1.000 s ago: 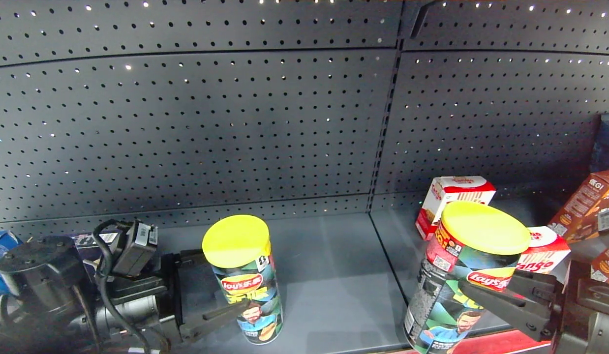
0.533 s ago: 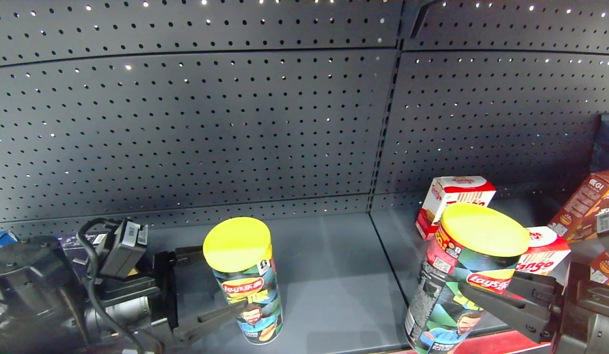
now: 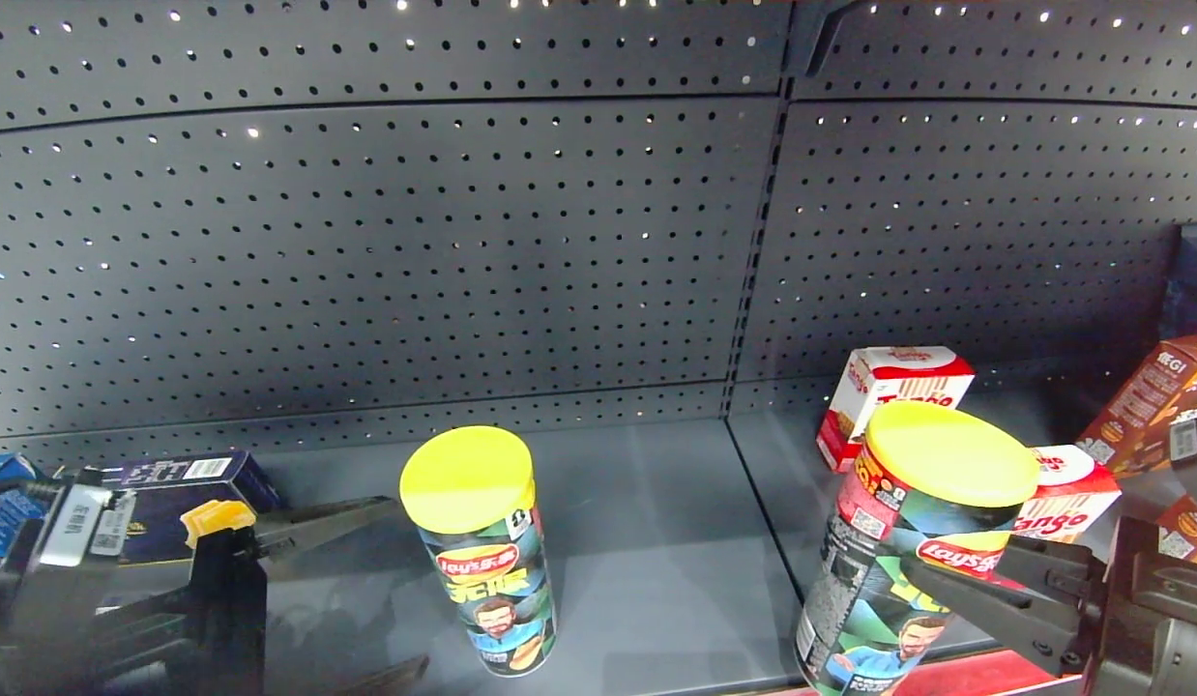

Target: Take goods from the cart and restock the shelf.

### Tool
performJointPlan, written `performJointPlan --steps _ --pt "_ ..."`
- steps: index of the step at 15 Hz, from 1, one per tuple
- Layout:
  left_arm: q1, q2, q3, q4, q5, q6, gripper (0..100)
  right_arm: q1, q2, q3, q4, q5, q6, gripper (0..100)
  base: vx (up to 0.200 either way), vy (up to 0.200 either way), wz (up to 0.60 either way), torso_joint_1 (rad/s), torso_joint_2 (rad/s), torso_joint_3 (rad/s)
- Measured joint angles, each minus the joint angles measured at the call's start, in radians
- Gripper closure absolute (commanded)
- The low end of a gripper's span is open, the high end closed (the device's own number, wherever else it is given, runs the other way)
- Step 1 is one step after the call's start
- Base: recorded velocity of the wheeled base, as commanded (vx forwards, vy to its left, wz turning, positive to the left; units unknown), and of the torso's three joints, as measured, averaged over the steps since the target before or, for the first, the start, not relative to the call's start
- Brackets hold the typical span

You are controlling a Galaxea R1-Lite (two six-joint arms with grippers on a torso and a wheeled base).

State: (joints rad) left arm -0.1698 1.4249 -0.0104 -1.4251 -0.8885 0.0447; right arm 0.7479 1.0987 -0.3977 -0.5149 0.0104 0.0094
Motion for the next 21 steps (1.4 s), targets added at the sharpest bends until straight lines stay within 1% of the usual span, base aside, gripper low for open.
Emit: performJointPlan --steps 1,2,3,6,7,8,11,14,15,16,18,20,21 --pt "0.003 -0.024 0.003 0.0 0.013 -0.002 0 0.0 0.0 0.003 -0.001 0.0 0.0 100 0.0 0.0 0.0 0.0 0.0 0.0" --pt "0.01 -0.05 0.005 0.0 0.053 -0.012 0 0.0 0.0 0.012 -0.001 0.001 0.0 100 0.0 0.0 0.0 0.0 0.0 0.0" --pt "0.018 -0.082 0.006 0.0 0.105 -0.032 0 0.001 -0.001 0.015 -0.001 -0.001 0.0 100 0.0 0.0 0.0 0.0 0.0 0.0" --pt "0.037 -0.191 0.007 0.002 0.288 -0.115 0 -0.002 -0.013 0.019 0.0 -0.004 0.0 100 0.0 0.0 0.0 0.0 0.0 0.0" --pt "0.043 -0.221 0.008 0.003 0.342 -0.134 0 -0.008 -0.017 0.02 0.0 0.0 0.0 100 0.0 0.0 0.0 0.0 0.0 0.0" --pt "0.049 -0.246 0.008 0.002 0.367 -0.143 0 -0.012 -0.019 0.022 0.0 0.0 0.0 100 0.0 0.0 0.0 0.0 0.0 0.0" --pt "0.106 -0.306 0.008 0.003 0.38 -0.147 0 -0.016 -0.025 0.023 0.0 -0.005 -0.001 100 0.0 0.0 0.0 0.0 0.0 0.0" --pt "0.204 -0.353 0.009 0.004 0.386 -0.148 0 -0.017 -0.032 0.015 -0.001 -0.007 -0.005 100 0.0 0.0 0.0 0.0 0.0 0.0" --pt "0.237 -0.367 0.009 0.005 0.387 -0.153 0 -0.017 -0.037 0.012 -0.002 -0.007 -0.005 100 0.0 0.0 0.0 0.0 0.0 0.0" --pt "0.266 -0.38 0.01 0.005 0.387 -0.167 0 -0.017 -0.043 0.012 -0.001 -0.007 -0.005 100 0.0 0.0 0.0 0.0 0.0 0.0" --pt "0.306 -0.411 0.01 0.005 0.396 -0.195 0 -0.02 -0.061 0.022 0.001 -0.007 -0.005 100 0.0 0.0 0.0 0.0 0.0 0.0" --pt "0.326 -0.446 0.01 0.044 0.404 -0.207 0 -0.02 -0.08 0.033 0.005 -0.008 -0.005 100 0.0 0.0 0.0 0.0 0.0 0.0" --pt "0.331 -0.482 0.01 0.109 0.406 -0.209 0 -0.021 -0.09 0.036 0.005 -0.008 -0.006 100 0.0 0.0 0.0 0.0 0.0 0.0"
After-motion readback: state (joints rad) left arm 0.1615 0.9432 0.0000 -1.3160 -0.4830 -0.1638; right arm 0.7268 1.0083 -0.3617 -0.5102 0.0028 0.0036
